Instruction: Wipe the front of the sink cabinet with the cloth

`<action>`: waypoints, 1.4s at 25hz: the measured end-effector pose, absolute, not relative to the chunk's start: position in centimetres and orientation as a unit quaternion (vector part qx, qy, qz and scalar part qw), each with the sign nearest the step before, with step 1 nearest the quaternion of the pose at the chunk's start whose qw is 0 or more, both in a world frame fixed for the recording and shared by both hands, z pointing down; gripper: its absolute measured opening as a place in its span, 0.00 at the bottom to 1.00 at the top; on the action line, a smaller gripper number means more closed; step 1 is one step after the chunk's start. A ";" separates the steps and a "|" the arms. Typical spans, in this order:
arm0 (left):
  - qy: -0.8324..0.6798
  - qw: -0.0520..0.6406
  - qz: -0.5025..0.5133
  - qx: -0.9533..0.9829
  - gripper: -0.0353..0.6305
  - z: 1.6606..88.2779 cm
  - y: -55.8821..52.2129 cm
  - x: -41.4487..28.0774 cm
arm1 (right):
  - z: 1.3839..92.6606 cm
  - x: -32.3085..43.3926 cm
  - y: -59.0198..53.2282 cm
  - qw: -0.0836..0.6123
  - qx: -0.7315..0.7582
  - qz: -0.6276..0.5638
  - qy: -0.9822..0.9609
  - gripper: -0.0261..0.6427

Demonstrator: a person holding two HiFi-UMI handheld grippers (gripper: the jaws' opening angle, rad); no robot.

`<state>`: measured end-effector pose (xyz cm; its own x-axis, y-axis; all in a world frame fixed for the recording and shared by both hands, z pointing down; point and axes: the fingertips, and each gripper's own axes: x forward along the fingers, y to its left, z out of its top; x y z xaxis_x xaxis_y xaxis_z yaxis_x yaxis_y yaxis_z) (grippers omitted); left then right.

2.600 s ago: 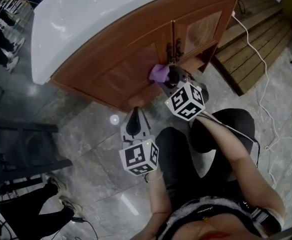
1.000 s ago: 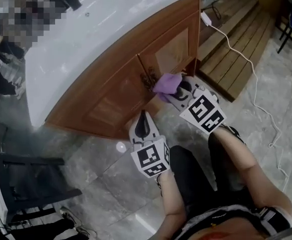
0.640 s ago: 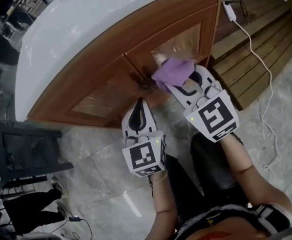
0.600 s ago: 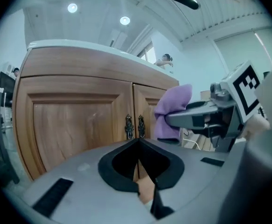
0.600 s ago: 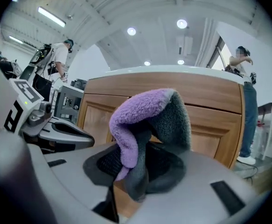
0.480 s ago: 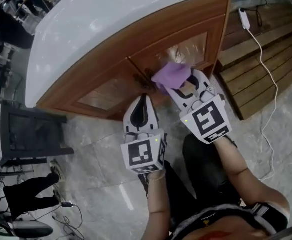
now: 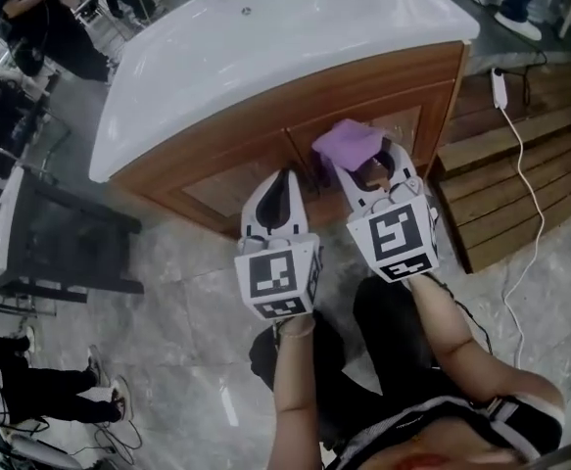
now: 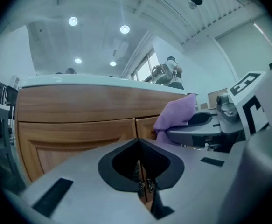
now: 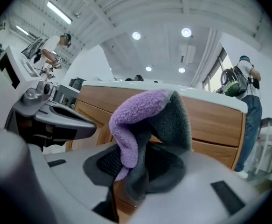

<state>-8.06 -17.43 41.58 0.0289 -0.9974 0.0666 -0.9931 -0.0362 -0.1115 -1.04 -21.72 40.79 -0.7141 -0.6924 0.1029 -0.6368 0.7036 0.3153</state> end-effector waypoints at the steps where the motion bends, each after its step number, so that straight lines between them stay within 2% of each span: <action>1: 0.693 0.017 -0.064 -0.718 0.05 42.2 -17.6 -8.2 | 40.8 -1.1 -21.8 0.112 0.368 -0.133 -0.913 0.28; 7: 0.682 -0.022 -0.057 -0.729 0.05 45.1 -17.7 -9.2 | 40.4 -3.1 -22.2 0.110 0.367 -0.140 -0.913 0.28; 11: 0.684 -0.011 -0.078 -0.725 0.05 45.7 -17.3 -9.2 | 40.5 -3.2 -22.5 0.114 0.387 -0.157 -0.901 0.28; 15: 0.669 -0.030 -0.053 -0.741 0.05 45.9 -17.0 -8.9 | 40.5 -3.4 -22.6 0.112 0.391 -0.178 -0.896 0.28; 35: 0.618 -0.048 -0.034 -0.784 0.05 46.7 -18.5 -5.3 | 40.3 -1.4 -23.8 0.102 0.384 -0.155 -0.904 0.28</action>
